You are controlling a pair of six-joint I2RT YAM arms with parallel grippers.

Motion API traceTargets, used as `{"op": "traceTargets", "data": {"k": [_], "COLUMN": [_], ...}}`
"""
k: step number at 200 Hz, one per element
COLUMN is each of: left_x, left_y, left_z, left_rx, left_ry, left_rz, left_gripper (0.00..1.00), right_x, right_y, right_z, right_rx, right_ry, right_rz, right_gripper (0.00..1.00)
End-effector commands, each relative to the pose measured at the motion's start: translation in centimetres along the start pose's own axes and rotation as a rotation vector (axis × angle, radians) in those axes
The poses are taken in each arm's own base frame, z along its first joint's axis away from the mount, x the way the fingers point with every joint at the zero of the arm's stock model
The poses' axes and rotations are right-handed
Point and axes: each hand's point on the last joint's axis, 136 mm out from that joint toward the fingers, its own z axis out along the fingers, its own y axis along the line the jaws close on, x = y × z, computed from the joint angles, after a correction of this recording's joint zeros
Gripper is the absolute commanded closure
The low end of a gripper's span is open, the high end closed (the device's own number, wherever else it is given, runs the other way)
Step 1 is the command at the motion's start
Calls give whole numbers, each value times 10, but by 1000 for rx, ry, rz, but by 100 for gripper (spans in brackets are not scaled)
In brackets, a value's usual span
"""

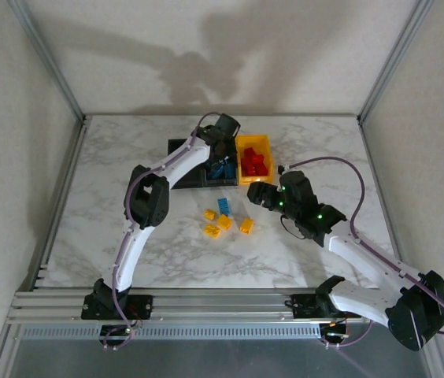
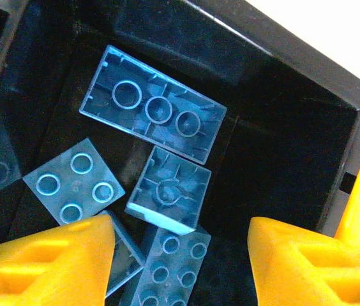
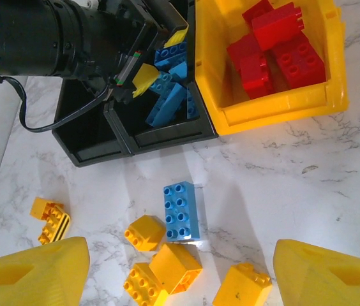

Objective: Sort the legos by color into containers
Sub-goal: Place the lego in the container, then pick up the lego from the center of the table.

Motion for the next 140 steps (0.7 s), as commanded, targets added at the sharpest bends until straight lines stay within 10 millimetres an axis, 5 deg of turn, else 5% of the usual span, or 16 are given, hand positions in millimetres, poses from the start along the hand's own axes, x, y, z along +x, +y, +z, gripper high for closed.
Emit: {"op": "traceTargets", "data": {"k": [1, 43, 62, 99, 140], "left_x": [-12, -16, -13, -1, 40], "left_y": [-12, -32, -25, 23, 91], "left_z": [-27, -86, -115, -149, -161], "left_rx": [47, 157, 193, 213, 222], "left_ry": [-14, -58, -67, -88, -17], "left_rz": [13, 68, 96, 135, 143], "left_gripper": [42, 42, 42, 41, 41], "right_x": [5, 5, 5, 18, 35], "right_y": [-13, -8, -4, -1, 11], "right_z": [4, 10, 14, 40, 79], "right_rx": [49, 38, 31, 44, 77], "right_ry": [12, 25, 43, 117, 223], "right_rz": [0, -13, -25, -66, -122], "right_gripper": [24, 24, 24, 25, 27]}}
